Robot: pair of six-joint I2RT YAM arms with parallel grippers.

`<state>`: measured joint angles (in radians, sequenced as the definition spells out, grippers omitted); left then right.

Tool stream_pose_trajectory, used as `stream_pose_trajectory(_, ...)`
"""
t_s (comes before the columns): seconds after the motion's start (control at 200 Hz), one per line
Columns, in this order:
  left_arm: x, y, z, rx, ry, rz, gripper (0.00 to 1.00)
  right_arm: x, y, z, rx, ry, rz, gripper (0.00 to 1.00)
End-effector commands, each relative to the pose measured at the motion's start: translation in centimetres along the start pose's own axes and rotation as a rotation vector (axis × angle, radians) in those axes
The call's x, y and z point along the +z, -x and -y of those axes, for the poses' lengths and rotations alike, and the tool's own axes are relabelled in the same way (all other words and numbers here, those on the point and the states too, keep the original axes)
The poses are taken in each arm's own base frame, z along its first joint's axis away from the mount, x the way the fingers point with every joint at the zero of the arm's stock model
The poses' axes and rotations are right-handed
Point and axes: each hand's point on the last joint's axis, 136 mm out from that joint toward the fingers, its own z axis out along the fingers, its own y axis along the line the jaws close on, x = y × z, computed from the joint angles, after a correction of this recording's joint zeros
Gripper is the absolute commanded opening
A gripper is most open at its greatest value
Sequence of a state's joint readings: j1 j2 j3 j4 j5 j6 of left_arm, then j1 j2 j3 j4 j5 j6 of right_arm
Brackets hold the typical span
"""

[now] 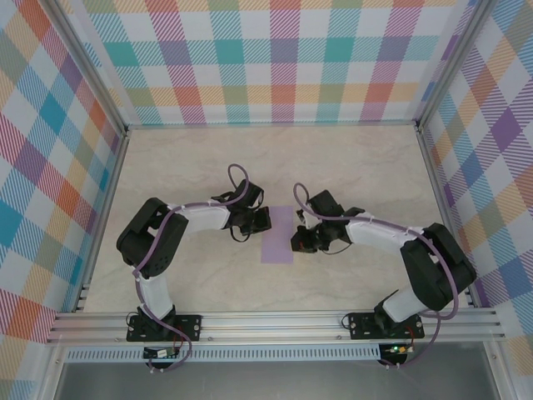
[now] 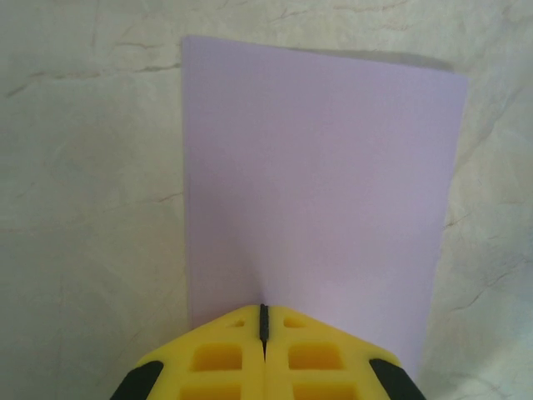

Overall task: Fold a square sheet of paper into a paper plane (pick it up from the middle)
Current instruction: Fold the square sheet of paper in half at the center of the table.

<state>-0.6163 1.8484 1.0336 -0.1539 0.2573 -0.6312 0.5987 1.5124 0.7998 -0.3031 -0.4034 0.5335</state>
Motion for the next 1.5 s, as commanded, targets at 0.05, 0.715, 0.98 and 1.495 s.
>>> stream_pose_trajectory(0.05, -2.1, -0.2, -0.1, 0.054, 0.070, -0.061, 0.07, 0.2, 4.9, 0.7, 0.085, -0.034, 0.112, 0.00)
stream_pose_trajectory(0.715, -1.9, -6.5, 5.1, -0.161, -0.103, -0.015, 0.02, 3.9, 7.0, 0.7, 0.063, 0.119, 0.006, 0.00)
stream_pose_trajectory(0.98, -0.4, -8.2, 3.2, -0.158, -0.012, -0.056, 0.00, 4.8, 7.0, 1.1, 0.027, 0.121, -0.019, 0.00)
stream_pose_trajectory(1.495, 0.6, -13.8, -3.3, -0.178, 0.247, -0.241, 0.00, 5.6, 10.0, 3.7, 0.113, 0.041, 0.076, 0.00)
